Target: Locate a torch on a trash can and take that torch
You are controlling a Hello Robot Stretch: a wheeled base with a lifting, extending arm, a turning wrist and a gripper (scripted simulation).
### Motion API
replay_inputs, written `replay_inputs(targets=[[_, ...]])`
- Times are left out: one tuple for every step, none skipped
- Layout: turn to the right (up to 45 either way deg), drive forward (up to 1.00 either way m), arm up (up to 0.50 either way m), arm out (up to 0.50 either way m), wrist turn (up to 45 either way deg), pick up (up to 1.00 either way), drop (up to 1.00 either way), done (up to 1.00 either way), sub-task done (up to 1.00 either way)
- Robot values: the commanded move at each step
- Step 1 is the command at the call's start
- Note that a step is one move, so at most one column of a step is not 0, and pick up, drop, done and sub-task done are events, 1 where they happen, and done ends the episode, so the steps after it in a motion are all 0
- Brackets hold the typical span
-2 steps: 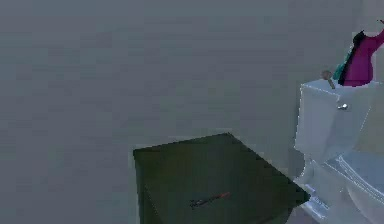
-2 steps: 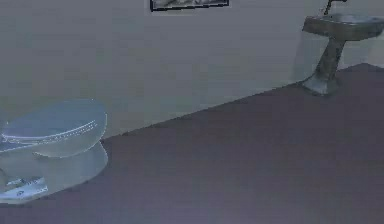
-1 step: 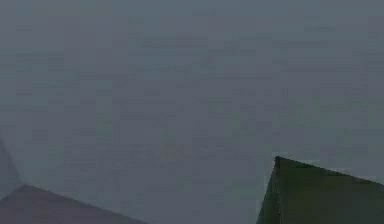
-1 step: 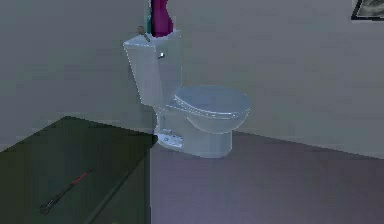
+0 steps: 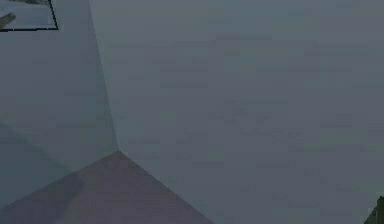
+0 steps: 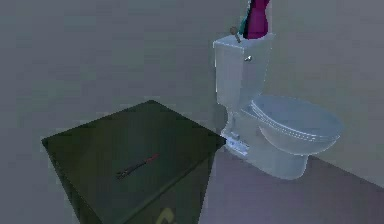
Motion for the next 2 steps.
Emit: replay_inputs(targets=[[0.0,0.0,0.5,0.0,0.0,0.0,0.0,0.0,0.0],[0.0,0.0,0.38,0.0,0.0,0.0,0.0,0.0,0.0]])
